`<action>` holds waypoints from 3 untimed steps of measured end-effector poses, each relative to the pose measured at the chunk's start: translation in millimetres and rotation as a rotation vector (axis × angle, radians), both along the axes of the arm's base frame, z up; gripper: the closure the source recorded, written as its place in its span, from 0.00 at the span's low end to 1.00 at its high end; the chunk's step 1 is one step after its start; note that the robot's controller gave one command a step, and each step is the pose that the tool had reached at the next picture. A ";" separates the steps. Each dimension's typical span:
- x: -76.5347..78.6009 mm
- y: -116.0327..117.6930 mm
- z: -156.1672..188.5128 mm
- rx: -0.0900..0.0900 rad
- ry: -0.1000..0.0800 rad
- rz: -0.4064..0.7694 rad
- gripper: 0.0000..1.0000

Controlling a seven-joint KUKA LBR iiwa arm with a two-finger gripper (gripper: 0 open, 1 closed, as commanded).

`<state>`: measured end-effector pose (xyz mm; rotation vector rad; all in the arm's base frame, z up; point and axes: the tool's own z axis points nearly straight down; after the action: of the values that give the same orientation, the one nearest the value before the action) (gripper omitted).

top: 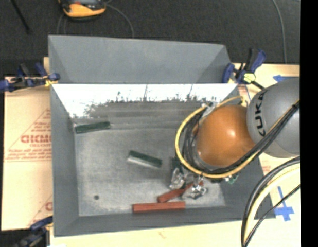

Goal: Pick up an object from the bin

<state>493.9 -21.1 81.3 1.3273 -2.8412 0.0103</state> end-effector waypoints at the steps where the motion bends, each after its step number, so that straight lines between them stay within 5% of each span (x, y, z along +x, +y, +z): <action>1: 0.0 0.0 0.0 0.000 0.000 0.000 1.00; 3: 0.0 -0.6 3.7 0.004 -0.004 -0.002 1.00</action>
Offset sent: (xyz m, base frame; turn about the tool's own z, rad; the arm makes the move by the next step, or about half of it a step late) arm 0.0001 0.0000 0.0018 0.0000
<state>493.9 -21.7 85.0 1.3259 -2.8474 0.0069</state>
